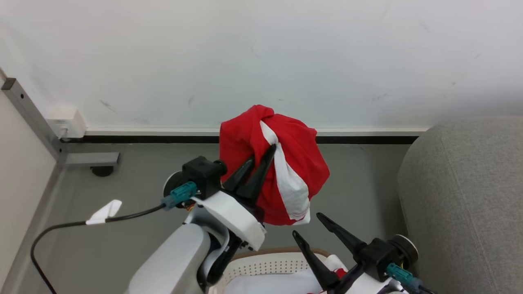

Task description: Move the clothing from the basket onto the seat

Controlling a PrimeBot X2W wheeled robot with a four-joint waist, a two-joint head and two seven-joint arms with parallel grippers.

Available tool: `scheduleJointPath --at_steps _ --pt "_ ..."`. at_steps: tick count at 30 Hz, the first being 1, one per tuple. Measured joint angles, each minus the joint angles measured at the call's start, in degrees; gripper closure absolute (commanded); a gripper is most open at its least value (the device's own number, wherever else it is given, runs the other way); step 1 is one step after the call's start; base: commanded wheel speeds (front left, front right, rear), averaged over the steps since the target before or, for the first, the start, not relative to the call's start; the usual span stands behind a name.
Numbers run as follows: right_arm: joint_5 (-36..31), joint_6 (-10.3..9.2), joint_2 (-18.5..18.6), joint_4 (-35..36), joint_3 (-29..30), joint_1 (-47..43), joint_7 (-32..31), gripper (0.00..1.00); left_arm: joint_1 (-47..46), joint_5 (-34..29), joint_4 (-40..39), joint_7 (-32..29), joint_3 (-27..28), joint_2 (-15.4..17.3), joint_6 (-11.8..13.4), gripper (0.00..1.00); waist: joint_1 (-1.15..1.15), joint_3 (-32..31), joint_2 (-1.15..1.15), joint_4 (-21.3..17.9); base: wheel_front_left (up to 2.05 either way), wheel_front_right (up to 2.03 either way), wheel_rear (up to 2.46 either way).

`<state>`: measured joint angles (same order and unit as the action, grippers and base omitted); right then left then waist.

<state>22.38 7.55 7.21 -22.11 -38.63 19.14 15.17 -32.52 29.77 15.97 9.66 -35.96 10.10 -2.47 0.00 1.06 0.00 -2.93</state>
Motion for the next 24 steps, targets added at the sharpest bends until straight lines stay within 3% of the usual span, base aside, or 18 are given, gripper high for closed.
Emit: scheduleJointPath --at_steps 14,23,24 --pt "-0.9 0.00 -2.4 -9.0 -1.0 5.8 0.0 0.00 1.2 0.2 0.1 -1.1 -5.0 -2.8 -1.1 1.00 0.00 -0.9 0.00 4.6 0.00 0.00 0.00" --pt "-2.2 0.00 -3.2 -10.5 0.3 7.2 0.0 0.00 2.4 0.5 0.1 -1.5 -7.6 -4.2 -1.6 1.00 0.00 -1.3 0.00 6.7 0.00 0.00 0.00" --pt "-2.2 0.00 -3.2 -10.4 0.4 7.2 0.0 0.25 2.4 0.5 0.2 -1.5 -7.8 -4.3 -1.6 1.00 0.00 -1.2 0.00 6.8 0.00 0.00 0.00"
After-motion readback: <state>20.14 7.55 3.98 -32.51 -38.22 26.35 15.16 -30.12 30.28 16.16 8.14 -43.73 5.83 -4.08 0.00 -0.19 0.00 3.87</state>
